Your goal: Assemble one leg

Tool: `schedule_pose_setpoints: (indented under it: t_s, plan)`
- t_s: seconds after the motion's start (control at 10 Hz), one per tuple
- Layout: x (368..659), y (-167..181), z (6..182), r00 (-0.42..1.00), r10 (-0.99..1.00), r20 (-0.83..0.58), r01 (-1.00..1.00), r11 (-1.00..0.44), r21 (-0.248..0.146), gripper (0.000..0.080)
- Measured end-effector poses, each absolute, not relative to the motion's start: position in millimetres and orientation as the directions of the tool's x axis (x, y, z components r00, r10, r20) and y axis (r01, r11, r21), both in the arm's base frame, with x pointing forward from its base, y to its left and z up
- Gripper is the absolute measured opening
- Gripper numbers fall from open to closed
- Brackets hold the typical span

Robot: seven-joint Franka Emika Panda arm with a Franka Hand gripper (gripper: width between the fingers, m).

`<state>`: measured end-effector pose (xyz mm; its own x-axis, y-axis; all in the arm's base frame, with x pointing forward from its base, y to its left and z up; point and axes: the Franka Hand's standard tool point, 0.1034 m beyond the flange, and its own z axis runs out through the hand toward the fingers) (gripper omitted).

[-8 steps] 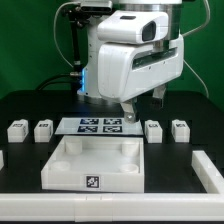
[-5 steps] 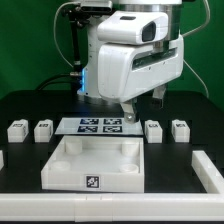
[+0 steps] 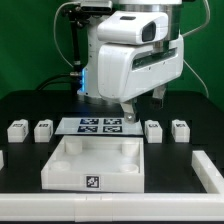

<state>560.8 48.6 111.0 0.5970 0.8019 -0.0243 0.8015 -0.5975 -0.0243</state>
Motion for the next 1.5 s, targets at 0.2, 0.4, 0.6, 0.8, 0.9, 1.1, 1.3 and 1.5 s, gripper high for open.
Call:
schedule_pose_setpoints:
  t_s: [0.2,0.4,0.6,0.8,0.9,1.1,1.3,1.5]
  plan:
    - [561,49,111.0,0.588,0.808,-0.024,0.808,-0.589,-0.025,0.0650]
    - [560,49,111.5,0.566,0.824,-0.025,0.824,-0.566,-0.028,0.0650]
    - [550,35,116.7,0.523,0.852,-0.039,0.850,-0.524,-0.045,0.0650]
    - [523,5,103.4,0.482,0.876,-0.022,0.876,-0.482,-0.026,0.0650]
    - [512,-7,93.2,0.462,0.887,-0.010,0.886,-0.462,-0.017,0.0650]
    - [502,-15,70.7,0.458,0.889,0.015,0.889,-0.458,0.010,0.0650]
    - [495,-12,58.6,0.472,0.881,0.032,0.881,-0.473,0.028,0.0650]
    - [495,-12,58.3,0.470,0.882,0.031,0.882,-0.471,0.028,0.0650]
